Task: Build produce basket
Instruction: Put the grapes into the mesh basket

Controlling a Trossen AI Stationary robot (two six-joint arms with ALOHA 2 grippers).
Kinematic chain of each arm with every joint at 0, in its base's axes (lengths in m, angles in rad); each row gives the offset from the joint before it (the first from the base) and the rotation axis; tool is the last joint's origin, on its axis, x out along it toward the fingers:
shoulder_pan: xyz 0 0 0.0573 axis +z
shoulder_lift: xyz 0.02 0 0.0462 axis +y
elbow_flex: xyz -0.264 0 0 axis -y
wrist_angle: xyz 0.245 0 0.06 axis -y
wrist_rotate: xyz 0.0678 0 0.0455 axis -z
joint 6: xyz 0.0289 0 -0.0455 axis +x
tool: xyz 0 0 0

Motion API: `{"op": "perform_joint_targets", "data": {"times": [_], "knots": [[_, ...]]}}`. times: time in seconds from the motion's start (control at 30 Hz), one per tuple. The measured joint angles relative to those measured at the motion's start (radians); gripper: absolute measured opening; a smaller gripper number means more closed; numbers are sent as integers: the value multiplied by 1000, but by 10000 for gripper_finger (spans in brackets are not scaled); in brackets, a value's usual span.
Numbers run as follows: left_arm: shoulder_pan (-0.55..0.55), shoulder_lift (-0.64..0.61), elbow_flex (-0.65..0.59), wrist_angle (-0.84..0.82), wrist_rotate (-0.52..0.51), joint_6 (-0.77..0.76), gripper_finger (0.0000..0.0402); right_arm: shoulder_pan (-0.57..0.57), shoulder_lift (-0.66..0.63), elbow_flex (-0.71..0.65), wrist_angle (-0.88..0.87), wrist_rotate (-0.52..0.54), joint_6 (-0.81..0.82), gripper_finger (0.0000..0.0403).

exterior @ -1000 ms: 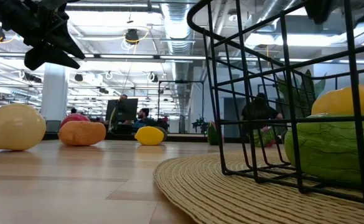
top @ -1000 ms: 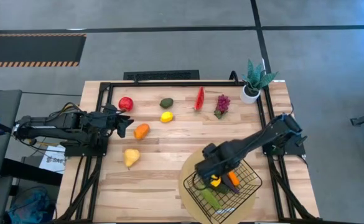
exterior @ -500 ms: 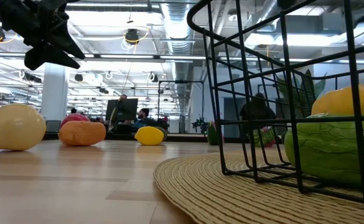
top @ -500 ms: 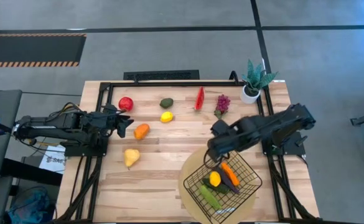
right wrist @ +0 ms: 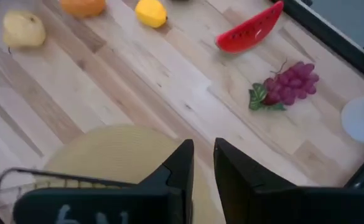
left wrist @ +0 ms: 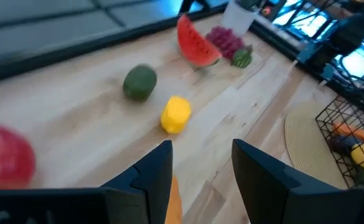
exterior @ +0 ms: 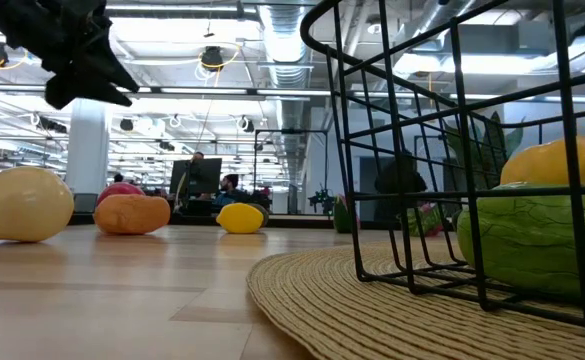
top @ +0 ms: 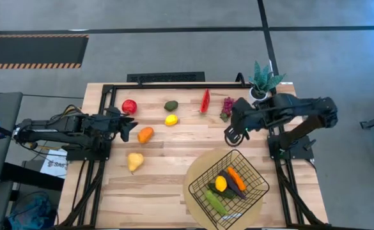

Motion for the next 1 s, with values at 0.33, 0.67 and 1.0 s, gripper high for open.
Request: {"op": "perform_joint_targets", "data": {"times": [0.33,0.67,1.0], "knots": [[0,0,0,240,-59,146,150,-111,28,-1,0,-70,-173,81],[0,136,10,352,-112,87,123,-162,45,-7,-1,-108,-300,81],[2,373,211,376,-154,291,114,-214,41,-7,0,-108,-342,83]]}}
